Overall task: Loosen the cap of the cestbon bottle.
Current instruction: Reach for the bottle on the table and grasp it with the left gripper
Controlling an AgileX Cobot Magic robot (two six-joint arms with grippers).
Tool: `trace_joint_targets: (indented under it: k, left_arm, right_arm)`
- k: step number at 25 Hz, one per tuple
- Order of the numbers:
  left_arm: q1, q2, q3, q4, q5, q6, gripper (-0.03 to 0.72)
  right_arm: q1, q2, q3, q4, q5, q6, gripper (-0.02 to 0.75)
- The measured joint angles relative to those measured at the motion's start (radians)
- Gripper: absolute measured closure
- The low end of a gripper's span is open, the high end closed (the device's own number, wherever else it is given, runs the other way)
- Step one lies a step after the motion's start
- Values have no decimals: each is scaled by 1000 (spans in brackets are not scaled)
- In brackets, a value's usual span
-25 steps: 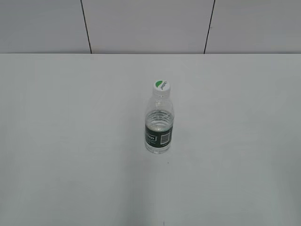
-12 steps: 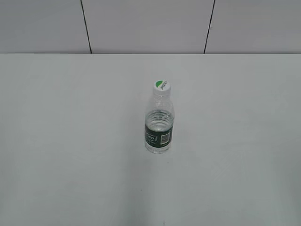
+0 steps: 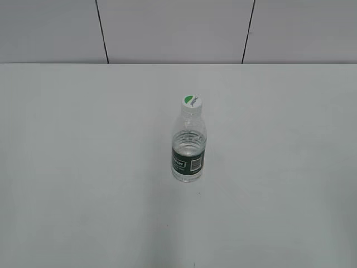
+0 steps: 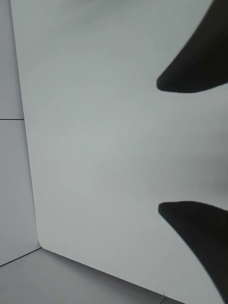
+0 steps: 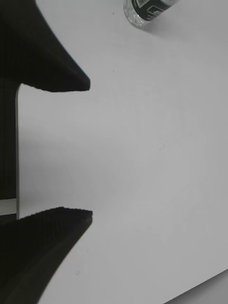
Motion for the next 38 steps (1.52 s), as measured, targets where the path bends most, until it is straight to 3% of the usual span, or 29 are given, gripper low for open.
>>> trace_joint_targets:
  k: [4, 6, 9, 11, 24, 27, 31, 34, 38]
  left_arm:
    - [0, 14, -4, -8, -14, 0, 249]
    - [0, 14, -25, -36, -71, 2, 207]
    - [0, 16, -51, -87, -300, 2, 108]
    - [0, 46, -53, -105, -418, 2, 99]
    - [-1, 541, -2, -212, -921, 120, 116]
    - [-32, 690, -2, -199, -1015, 121, 117]
    - [-135, 915, 31, -203, -1249, 121, 117]
    - [-199, 1057, 49, -166, -1383, 79, 117]
    - [-209, 1243, 49, 95, -1540, -136, 117]
  right_arm:
    - [0, 0, 0, 0, 0, 0, 155]
    - [0, 0, -1, -1, 0, -15, 155]
    - [0, 6, -32, -3, -11, -103, 155]
    - [0, 49, -65, -11, -50, -130, 155]
    - [0, 437, -122, 35, -558, -160, 155]
    - [0, 534, -133, 75, -622, -160, 155]
    - [0, 665, -203, 115, -621, -161, 155]
    - [10, 741, -275, 121, -596, -164, 155]
    - [67, 856, -367, 123, -520, -192, 155]
